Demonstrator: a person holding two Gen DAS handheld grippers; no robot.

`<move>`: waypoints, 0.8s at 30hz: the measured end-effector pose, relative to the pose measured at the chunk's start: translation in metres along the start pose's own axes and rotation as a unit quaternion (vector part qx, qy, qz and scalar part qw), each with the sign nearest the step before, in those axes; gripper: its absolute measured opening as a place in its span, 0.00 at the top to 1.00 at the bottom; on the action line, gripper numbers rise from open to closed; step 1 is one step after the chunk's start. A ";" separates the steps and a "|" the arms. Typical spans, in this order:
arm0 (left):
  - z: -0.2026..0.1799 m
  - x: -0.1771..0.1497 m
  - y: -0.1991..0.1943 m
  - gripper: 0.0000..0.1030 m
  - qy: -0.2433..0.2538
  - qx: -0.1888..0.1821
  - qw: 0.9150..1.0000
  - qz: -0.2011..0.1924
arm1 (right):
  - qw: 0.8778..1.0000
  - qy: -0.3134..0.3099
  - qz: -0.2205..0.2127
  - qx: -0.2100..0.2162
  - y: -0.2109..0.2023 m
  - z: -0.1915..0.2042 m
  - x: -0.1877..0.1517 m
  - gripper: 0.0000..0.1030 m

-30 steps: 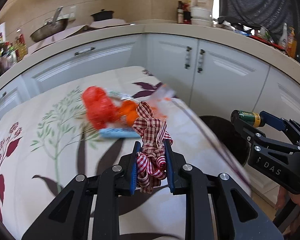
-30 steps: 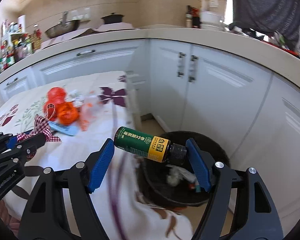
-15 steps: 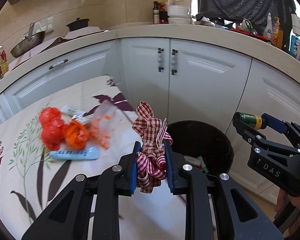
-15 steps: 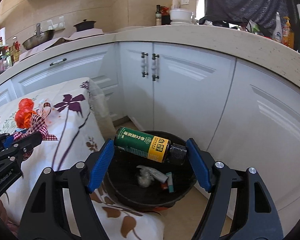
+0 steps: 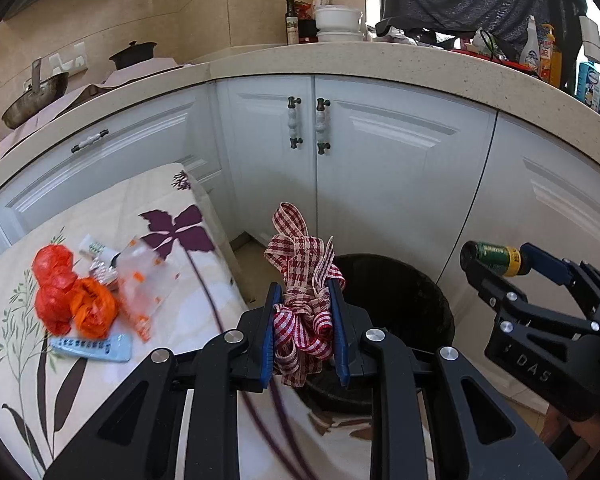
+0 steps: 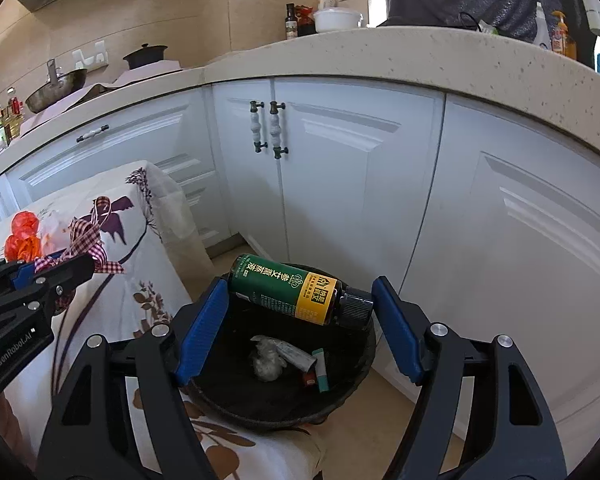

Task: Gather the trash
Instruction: 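Carry the ribbon and bottle over the black bin and open both tools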

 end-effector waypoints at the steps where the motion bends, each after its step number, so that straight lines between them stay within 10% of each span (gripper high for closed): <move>1: -0.003 0.001 0.002 0.77 0.000 -0.001 1.000 0.000 | 1.000 0.002 0.000 0.000 0.003 -0.002 0.000 0.30; 14: -0.021 0.014 0.031 0.76 -0.007 0.003 1.000 0.004 | 1.000 0.010 0.009 -0.004 0.033 -0.015 0.006 0.30; 24: -0.018 0.016 0.043 0.49 -0.026 -0.004 1.000 0.016 | 0.999 0.017 0.028 -0.010 0.054 -0.019 0.001 0.29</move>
Point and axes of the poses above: each gripper's, at about its wrist camera, not at the fingertips, and y roughly the way its jaws point, z to its left, x to its top, the point moved 9 cm from there along y, roughly the way its jaws point, and after that the axes turned 4 degrees about -x, right-handed, at the moved point
